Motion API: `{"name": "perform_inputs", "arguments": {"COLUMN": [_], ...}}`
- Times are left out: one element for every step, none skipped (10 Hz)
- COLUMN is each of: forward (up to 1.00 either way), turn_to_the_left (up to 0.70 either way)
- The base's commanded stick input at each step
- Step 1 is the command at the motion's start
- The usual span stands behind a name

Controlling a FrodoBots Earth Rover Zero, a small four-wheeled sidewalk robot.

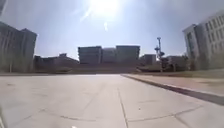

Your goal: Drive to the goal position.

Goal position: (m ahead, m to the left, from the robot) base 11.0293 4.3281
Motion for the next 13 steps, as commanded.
{"name": "perform_inputs", "arguments": {"forward": [1.00,1.00,1.00,1.00,1.00,1.00,1.00,1.00,1.00,1.00,1.00,1.00,1.00], "turn_to_the_left": [0.06,0.06,0.06,0.06,0.06,0.06,0.06,0.06,0.06,0.06,0.06,0.06,0.06]}}
